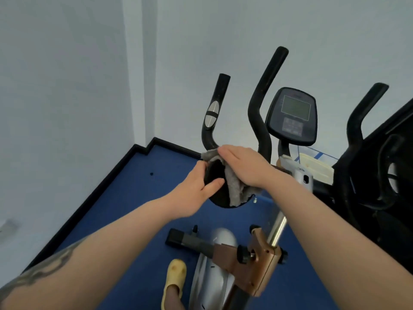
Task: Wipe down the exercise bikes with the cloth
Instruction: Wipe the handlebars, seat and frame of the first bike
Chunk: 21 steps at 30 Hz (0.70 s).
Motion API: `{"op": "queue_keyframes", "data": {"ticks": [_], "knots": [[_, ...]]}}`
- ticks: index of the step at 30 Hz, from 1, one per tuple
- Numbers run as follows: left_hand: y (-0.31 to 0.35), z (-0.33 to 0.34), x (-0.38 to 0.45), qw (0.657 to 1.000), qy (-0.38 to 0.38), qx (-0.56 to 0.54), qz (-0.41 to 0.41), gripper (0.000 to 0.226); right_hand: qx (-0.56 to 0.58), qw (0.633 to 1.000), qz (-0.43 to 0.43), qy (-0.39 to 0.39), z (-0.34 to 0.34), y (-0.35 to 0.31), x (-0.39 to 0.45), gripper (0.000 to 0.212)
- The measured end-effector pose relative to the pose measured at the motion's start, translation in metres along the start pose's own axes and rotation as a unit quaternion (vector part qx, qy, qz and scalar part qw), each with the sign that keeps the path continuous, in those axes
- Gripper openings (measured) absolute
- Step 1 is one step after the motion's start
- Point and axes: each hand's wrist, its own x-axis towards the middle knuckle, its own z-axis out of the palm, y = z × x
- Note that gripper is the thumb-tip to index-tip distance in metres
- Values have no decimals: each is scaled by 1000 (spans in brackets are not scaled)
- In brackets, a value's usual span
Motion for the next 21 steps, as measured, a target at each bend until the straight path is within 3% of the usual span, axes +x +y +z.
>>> {"op": "queue_keyframes", "data": {"ticks": [2, 4, 7, 10, 14, 19, 21], "knots": [[-1, -1, 0, 1000, -12, 10, -12, 21, -2, 1000, 26, 5, -2, 6, -13, 35], [-2, -1, 0, 1000, -18, 13, -21, 23, -123, 991, 55, 12, 4, 0, -14, 23], [-2, 0, 1, 999, -8, 24, -23, 23, -195, 969, 122, 91, 17, -16, -7, 20], [-4, 4, 0, 1000, 9, 0, 0, 15, -124, 968, 151, 160, 23, -15, -22, 22], [-2, 5, 1, 999, 43, 1, 32, 13, 82, 943, 210, 246, 42, -21, -63, 28], [16, 0, 21, 995, 88, -40, 7, 16, 46, 951, 224, 209, 31, -10, -49, 30], [24, 6, 31, 993, 116, -5, 4, 24, 83, 931, 238, 264, 39, -15, -47, 29]]}}
